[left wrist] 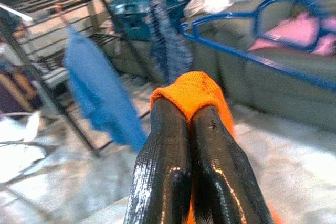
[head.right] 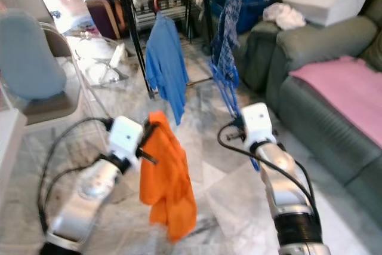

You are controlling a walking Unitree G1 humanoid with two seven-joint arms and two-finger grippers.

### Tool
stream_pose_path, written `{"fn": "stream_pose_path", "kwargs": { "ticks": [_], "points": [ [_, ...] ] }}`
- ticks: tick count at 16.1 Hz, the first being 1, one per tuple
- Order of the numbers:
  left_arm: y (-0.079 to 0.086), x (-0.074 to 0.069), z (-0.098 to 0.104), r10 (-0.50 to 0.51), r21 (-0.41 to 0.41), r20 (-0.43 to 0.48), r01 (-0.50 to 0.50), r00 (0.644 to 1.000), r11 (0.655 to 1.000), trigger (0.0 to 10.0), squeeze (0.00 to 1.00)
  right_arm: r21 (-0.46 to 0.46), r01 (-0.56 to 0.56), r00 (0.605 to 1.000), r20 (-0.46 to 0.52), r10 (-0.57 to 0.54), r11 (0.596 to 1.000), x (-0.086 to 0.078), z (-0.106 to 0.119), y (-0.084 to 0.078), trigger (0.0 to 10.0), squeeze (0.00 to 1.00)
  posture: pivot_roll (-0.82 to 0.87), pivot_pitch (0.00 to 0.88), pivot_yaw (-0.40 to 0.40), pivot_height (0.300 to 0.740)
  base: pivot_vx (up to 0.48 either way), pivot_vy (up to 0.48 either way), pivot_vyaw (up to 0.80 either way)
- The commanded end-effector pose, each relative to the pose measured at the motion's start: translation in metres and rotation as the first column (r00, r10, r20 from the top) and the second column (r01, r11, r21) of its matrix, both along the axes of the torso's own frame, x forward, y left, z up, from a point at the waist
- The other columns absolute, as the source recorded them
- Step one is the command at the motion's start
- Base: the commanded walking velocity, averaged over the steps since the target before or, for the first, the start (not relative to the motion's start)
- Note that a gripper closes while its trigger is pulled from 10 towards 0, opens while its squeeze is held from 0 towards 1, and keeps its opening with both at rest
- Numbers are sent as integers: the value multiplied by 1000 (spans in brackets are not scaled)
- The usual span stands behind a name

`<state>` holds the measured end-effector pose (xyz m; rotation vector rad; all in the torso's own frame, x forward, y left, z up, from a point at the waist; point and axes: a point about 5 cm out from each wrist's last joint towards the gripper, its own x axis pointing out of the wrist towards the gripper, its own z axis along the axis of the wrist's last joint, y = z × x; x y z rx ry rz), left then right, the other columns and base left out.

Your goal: Hang hanger

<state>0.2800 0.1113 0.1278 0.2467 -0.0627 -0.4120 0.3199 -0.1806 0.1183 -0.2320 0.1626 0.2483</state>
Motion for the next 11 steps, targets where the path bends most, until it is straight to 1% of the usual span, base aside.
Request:
{"fn": "stream_pose_path", "kwargs": {
  "ticks": [1, 2, 3, 4, 5, 6, 7, 8, 10, 11],
  "points": [
    [16, 7, 9, 27, 19, 47, -27, 999, 999, 10000, 0, -44, -84, 996, 37, 85, 996, -2, 9, 9, 10000, 0, -105, 45, 90, 740, 0, 0, 0],
    [24, 10, 11, 14, 58, 73, -18, 997, 998, 10000, 0, -73, -138, 988, 52, 142, 988, -6, 12, 10, 10000, 0, -107, 36, 93, 740, 0, 0, 0],
    [30, 11, 13, -10, 99, 92, 1, 996, 995, 10000, 0, -73, -190, 979, 56, 194, 979, -10, 14, 12, 10000, 0, -109, 23, 96, 740, 0, 0, 0],
    [36, 14, 16, -67, 162, 108, 49, 992, 986, 10000, 0, -39, -266, 963, 38, 267, 963, -15, 17, 13, 10000, 0, -109, 14, 97, 740, 0, 0, 0],
    [39, 15, 17, -114, 224, 115, 86, 987, 971, 10000, 0, -38, -300, 953, 39, 301, 953, -18, 20, 12, 10000, 0, -109, 14, 97, 740, 0, 0, 0],
    [47, 19, 21, -259, 409, 128, 187, 957, 893, 10000, 0, -68, -342, 938, 36, 345, 937, -21, 26, 4, 10000, 0, -106, 11, 99, 740, 0, 0, 0],
    [51, 21, 22, -297, 461, 116, 214, 948, 861, 10000, 0, -75, -368, 928, 25, 371, 927, -22, 28, 2, 10000, 0, -100, 14, 99, 740, 0, 0, 0],
    [59, 29, 29, -323, 541, 118, 212, 939, 814, 10000, 0, -84, -428, 902, 14, 431, 900, -24, 33, -3, 10000, 0, -98, 16, 101, 740, 0, 0, 0],
    [69, 41, 41, -365, 652, 134, 196, 921, 733, 10000, 0, -68, -474, 880, 1, 476, 878, -25, 41, -10, 10000, 0, -102, 19, 108, 740, 0, 0, 0],
    [74, 46, 45, -390, 734, 138, 171, 911, 658, 10000, 0, -60, -503, 864, 3, 504, 862, -27, 47, -12, 10000, 0, -106, 21, 113, 740, 0, 0, 0]
  ]
}}
